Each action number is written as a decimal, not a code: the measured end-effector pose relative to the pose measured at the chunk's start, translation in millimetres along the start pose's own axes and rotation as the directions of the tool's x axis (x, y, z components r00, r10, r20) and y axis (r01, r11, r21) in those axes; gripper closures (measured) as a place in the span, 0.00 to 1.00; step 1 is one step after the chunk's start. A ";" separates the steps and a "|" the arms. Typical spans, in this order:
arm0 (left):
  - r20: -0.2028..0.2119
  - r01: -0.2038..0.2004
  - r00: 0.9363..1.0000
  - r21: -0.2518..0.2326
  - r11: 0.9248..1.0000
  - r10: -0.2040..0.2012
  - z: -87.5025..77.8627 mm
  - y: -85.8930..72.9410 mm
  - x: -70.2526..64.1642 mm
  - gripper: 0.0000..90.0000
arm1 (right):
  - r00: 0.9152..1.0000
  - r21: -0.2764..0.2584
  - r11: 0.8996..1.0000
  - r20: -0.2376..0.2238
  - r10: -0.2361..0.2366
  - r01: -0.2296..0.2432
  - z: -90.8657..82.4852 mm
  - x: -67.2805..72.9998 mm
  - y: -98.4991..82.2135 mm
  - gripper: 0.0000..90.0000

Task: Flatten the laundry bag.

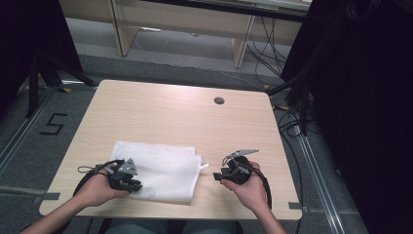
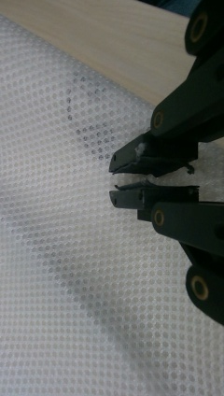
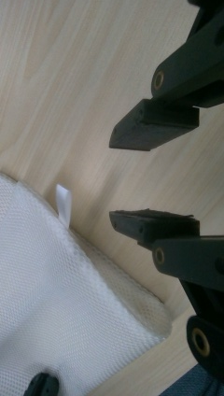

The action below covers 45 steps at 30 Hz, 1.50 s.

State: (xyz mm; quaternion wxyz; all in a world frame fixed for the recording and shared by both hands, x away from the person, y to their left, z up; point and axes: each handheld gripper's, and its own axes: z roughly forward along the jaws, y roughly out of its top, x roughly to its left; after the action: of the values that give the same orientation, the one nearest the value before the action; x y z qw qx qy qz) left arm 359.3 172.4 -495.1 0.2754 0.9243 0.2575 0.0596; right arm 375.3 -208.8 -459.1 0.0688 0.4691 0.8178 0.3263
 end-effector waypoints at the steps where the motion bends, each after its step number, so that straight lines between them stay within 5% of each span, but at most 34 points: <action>1: -0.009 -0.014 1.000 -0.006 1.000 0.014 3.8 6.0 1.5 0.90 | 1.000 0.006 1.000 -0.002 0.002 -0.002 -2.0 -0.2 -0.6 0.66; 6: -0.009 -0.012 1.000 -0.017 1.000 0.012 11.7 17.0 3.8 0.90 | 0.999 0.023 0.999 -0.013 0.047 -0.047 -3.7 -0.7 -0.7 0.66; 7: -0.014 -0.028 1.000 -0.017 0.999 0.028 13.7 20.7 6.7 0.90 | 1.000 0.024 1.000 -0.001 0.009 -0.009 -3.7 -5.2 0.1 0.66; 23: -0.015 -0.052 0.999 -0.026 0.998 0.052 43.3 69.0 29.5 0.90 | 0.999 0.018 0.999 0.015 0.044 -0.044 -3.6 -18.1 -1.7 0.65; 25: -0.015 -0.043 0.999 -0.025 0.999 0.042 45.3 71.5 29.1 0.90 | 0.998 0.017 0.999 -0.043 0.045 -0.044 -3.3 -20.2 -1.5 0.65; 33: -0.076 -0.117 0.990 0.015 0.993 0.118 59.1 98.9 26.2 0.91 | 0.998 0.021 0.999 -0.033 0.047 -0.046 -3.5 -21.4 -1.3 0.65; 34: -0.082 -0.153 0.984 0.049 0.987 0.157 61.3 106.2 26.4 0.93 | 0.998 0.017 0.999 -0.041 0.048 -0.047 -3.3 -22.2 -1.6 0.65; 43: -0.118 -0.201 0.971 0.078 0.976 0.209 70.0 119.5 20.0 0.99 | 0.998 0.014 0.999 -0.030 0.050 -0.050 -5.0 -24.8 -1.5 0.65; 45: -0.120 -0.185 0.974 0.058 0.981 0.190 69.8 117.1 20.0 0.99 | 0.998 0.009 0.999 -0.030 0.046 -0.045 -5.6 -25.5 1.3 0.65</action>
State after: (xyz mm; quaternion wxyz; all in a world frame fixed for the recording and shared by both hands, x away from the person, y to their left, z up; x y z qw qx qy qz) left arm 446.0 65.4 -491.2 0.2305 0.9450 0.1871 0.1370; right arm 387.9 -231.7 -459.0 0.0468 0.4828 0.8092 0.3315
